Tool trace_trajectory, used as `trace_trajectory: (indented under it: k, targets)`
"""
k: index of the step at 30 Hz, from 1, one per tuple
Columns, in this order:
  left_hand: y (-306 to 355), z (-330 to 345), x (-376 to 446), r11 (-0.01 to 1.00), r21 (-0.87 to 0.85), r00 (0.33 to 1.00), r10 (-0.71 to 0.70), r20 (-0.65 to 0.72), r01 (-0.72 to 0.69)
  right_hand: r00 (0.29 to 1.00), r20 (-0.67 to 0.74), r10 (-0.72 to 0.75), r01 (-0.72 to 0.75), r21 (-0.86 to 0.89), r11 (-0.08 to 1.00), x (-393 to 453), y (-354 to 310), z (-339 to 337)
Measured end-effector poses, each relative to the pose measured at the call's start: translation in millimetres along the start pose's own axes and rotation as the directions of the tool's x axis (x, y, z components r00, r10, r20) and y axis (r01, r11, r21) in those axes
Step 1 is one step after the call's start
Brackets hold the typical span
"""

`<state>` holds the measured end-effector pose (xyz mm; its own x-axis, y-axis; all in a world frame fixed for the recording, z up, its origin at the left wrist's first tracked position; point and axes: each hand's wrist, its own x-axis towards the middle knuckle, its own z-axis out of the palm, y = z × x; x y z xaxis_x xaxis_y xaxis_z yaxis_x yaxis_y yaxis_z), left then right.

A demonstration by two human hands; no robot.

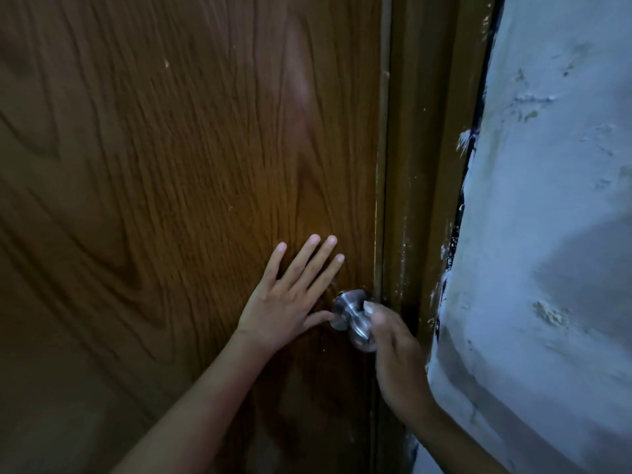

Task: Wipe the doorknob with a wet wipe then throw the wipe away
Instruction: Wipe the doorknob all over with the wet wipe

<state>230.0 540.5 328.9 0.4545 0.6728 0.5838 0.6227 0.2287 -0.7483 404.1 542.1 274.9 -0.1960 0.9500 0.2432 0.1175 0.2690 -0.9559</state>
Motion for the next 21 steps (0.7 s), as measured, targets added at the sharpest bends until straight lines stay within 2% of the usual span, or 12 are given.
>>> trace_trajectory:
  k: [2,4,6,7,13,18,21]
  targets:
    - [0.1,0.5,-0.1,1.000,0.006,1.000,-0.002,-0.002,0.002,0.977,0.092,-0.191,0.209,-0.288,0.935,-1.8,6.8,-1.6]
    - [0.1,0.5,0.1,1.000,0.010,1.000,-0.001,-0.002,0.001,0.920,0.189,-0.342,0.390,-0.495,0.776,-0.8,9.1,-2.7]
    - [-0.2,-0.1,0.1,1.000,0.004,1.000,0.002,0.006,-0.002,0.857,0.285,-0.429,0.508,-0.604,0.614,2.7,8.5,-1.8]
    - [-0.1,-0.3,0.1,1.000,-0.002,1.000,0.002,0.009,-0.002,0.847,0.304,-0.435,0.524,-0.613,0.592,5.0,8.0,-1.3]
    - [-0.1,-0.5,0.6,1.000,-0.018,1.000,-0.004,0.017,0.005,0.878,0.197,-0.437,0.465,-0.570,0.677,13.2,9.3,3.4]
    - [-0.9,-0.6,0.8,1.000,-0.029,1.000,-0.005,0.016,0.006,0.936,0.071,-0.344,0.335,-0.475,0.814,17.2,8.8,4.0]
    - [-0.7,-0.5,0.6,0.999,-0.035,1.000,-0.004,0.021,0.005,0.970,0.004,-0.243,0.229,-0.354,0.907,17.2,9.3,7.1]
